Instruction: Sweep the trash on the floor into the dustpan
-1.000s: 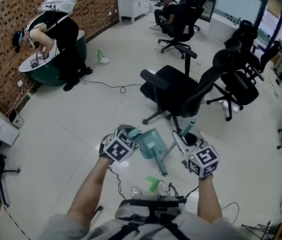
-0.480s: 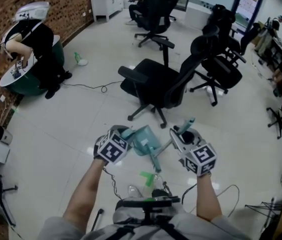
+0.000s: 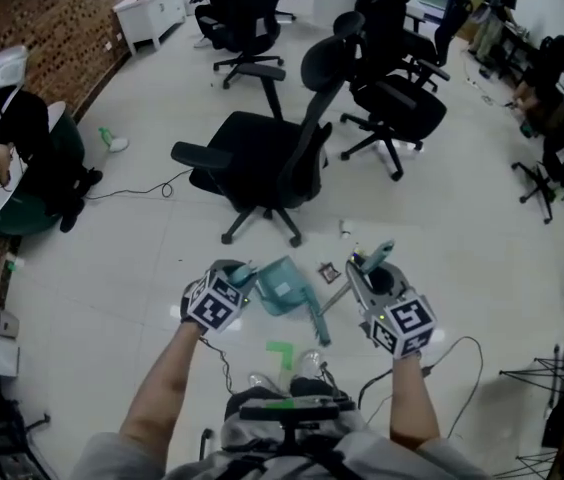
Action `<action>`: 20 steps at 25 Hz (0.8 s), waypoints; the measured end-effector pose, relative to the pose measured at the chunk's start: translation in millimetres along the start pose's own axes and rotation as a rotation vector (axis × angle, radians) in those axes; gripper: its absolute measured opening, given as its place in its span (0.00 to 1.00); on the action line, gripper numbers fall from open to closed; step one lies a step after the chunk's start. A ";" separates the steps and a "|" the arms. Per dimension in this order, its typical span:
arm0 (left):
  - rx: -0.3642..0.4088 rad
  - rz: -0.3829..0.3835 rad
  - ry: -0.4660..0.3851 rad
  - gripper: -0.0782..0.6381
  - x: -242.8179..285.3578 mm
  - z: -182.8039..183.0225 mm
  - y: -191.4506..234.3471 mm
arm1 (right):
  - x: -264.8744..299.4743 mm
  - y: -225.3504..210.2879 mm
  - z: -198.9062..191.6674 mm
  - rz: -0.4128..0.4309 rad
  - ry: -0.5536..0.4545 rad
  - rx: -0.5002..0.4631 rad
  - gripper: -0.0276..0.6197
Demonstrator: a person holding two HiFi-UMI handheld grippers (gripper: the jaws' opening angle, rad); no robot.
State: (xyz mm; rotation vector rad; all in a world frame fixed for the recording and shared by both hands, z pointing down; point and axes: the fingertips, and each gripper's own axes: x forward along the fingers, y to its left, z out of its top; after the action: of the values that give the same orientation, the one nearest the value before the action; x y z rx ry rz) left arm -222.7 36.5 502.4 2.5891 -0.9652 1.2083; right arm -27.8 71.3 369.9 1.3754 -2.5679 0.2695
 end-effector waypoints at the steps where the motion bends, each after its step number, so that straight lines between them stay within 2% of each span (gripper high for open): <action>1: 0.013 -0.006 0.005 0.25 10.0 4.8 -1.7 | -2.1 -12.3 -4.2 -0.011 0.000 0.011 0.14; 9: 0.096 -0.077 0.056 0.25 84.7 26.5 -12.0 | -19.0 -98.5 -47.2 -0.155 0.060 0.040 0.15; 20: 0.224 -0.203 0.117 0.25 189.0 47.1 13.6 | 2.0 -211.2 -149.8 -0.420 0.156 0.171 0.14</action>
State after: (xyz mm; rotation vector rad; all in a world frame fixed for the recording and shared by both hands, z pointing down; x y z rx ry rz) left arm -110.4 -85.3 605.7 2.6641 -0.5576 1.4644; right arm 163.0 -6.6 526.8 1.8298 -2.1085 0.5072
